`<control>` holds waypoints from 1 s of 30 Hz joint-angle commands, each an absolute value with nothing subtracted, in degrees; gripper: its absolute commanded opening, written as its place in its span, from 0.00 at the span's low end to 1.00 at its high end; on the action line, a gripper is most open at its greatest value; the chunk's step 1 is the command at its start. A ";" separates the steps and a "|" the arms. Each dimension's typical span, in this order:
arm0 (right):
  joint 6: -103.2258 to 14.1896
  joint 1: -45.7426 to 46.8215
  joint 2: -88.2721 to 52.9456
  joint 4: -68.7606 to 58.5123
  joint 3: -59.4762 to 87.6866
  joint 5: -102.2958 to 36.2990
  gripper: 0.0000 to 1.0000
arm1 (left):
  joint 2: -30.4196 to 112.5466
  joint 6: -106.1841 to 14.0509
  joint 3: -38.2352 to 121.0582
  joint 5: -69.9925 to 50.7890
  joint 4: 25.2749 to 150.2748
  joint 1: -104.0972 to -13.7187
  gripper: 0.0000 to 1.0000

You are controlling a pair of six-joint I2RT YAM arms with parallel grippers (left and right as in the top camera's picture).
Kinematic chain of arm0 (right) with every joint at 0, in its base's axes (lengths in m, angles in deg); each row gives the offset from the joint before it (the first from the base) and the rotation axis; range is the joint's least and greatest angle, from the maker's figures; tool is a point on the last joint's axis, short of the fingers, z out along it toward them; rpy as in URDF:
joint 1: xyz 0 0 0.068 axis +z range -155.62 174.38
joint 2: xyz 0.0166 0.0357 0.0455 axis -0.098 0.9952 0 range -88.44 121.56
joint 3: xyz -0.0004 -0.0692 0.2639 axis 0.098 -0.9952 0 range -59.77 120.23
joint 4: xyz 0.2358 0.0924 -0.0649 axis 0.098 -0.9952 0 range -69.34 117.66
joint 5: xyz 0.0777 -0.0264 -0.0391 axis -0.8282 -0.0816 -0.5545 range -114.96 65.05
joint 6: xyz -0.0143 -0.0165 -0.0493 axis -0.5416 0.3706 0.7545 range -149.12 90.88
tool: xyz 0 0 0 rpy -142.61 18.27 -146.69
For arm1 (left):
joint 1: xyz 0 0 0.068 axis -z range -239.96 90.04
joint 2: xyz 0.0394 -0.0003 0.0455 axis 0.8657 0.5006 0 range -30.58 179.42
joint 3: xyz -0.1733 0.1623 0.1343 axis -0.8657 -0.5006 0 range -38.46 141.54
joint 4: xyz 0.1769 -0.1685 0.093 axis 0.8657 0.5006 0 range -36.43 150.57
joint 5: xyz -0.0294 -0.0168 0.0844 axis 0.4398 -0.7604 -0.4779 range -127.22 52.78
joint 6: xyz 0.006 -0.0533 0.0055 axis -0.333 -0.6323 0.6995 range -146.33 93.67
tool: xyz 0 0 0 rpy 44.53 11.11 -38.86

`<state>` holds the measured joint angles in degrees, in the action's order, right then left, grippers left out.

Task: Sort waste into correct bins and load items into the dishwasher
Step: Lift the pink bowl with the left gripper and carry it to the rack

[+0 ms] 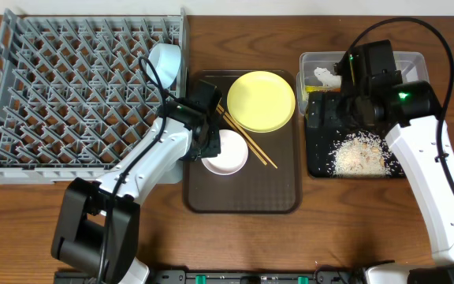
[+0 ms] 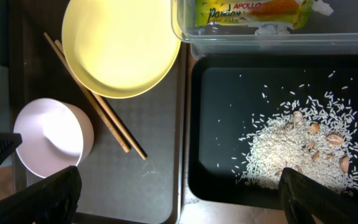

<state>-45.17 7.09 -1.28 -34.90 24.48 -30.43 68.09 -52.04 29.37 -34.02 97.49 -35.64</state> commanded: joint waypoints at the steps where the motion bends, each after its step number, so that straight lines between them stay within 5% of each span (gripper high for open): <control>1: -44.71 6.78 -1.11 -34.95 24.48 -29.88 0.99 | 69.95 -53.05 28.41 -35.76 97.12 -35.90 0.38; 19: -44.71 6.78 -1.11 -34.95 24.48 -29.88 0.99 | 75.41 -53.14 28.38 -33.82 94.95 -35.77 0.19; 22: -44.71 6.78 -1.11 -34.95 24.48 -29.88 0.99 | 75.41 -52.92 28.38 -33.84 94.98 -35.77 0.08; 30: -44.71 6.78 -1.11 -34.95 24.48 -29.88 0.99 | 72.83 -50.08 30.79 -33.88 99.13 -35.84 0.08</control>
